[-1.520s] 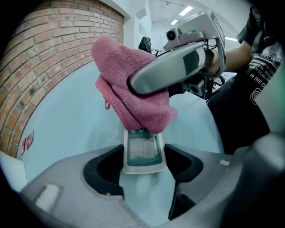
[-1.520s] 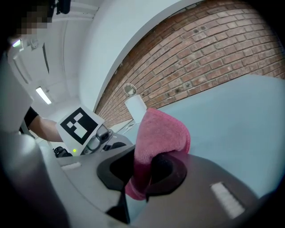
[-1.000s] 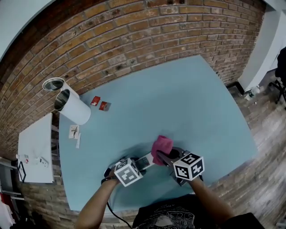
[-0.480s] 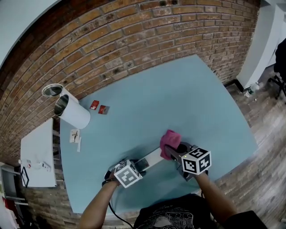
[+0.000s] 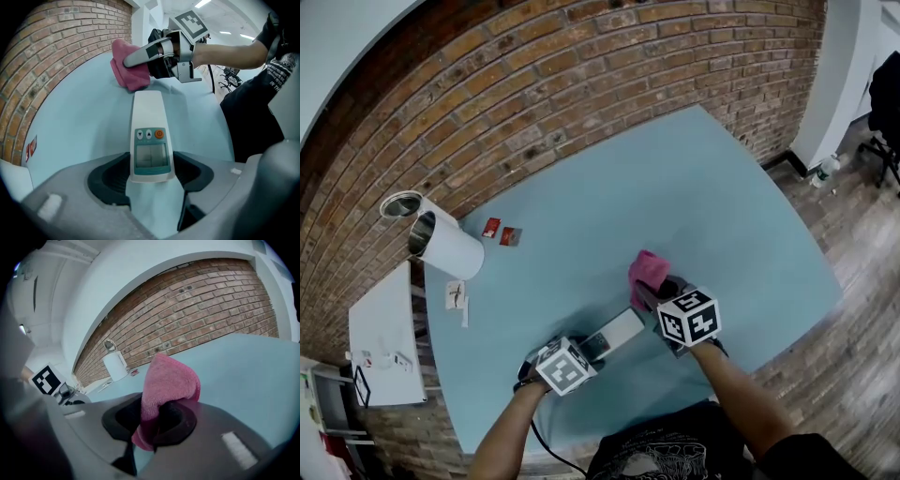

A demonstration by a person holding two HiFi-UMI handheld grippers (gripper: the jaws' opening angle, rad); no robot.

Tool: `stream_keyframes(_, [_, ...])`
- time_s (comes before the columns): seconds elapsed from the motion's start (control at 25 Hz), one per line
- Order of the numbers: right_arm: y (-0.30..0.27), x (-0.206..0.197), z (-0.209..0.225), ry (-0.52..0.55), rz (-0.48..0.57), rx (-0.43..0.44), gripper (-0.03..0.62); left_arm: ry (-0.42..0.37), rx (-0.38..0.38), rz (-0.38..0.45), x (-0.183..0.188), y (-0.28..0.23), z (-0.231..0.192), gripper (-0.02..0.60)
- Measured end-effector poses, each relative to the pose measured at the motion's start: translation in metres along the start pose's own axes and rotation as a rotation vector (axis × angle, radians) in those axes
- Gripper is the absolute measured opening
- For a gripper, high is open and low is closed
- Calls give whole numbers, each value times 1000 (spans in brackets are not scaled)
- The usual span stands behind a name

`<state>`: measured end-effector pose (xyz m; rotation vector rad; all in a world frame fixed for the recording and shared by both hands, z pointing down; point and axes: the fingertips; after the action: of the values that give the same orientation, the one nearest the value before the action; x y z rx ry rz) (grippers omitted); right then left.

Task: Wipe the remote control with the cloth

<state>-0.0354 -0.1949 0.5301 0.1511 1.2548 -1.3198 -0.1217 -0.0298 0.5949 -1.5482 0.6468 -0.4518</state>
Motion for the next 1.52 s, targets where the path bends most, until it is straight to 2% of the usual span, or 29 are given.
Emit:
stream_keyframes(0.36, [3,-13,-13,5,-16,41,64,1,-2,-8,-2,0,0,288])
stream_keyframes(1.12, [41,-41,-16,-46,3,-13,64,4,5,6,-1,1,-1,287])
stream_keyframes(1.52, [56,-56,-33,-93,24,14,64,-1,3,16,-1,0,1,287])
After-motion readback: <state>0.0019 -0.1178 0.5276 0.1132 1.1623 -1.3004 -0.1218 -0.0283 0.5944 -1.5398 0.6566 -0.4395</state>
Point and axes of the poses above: the fingertips, and each gripper's own axes: y backward along the fingers, z to its right, x out of its top, and after that the axes turned 10 degrees about -z, right-handed
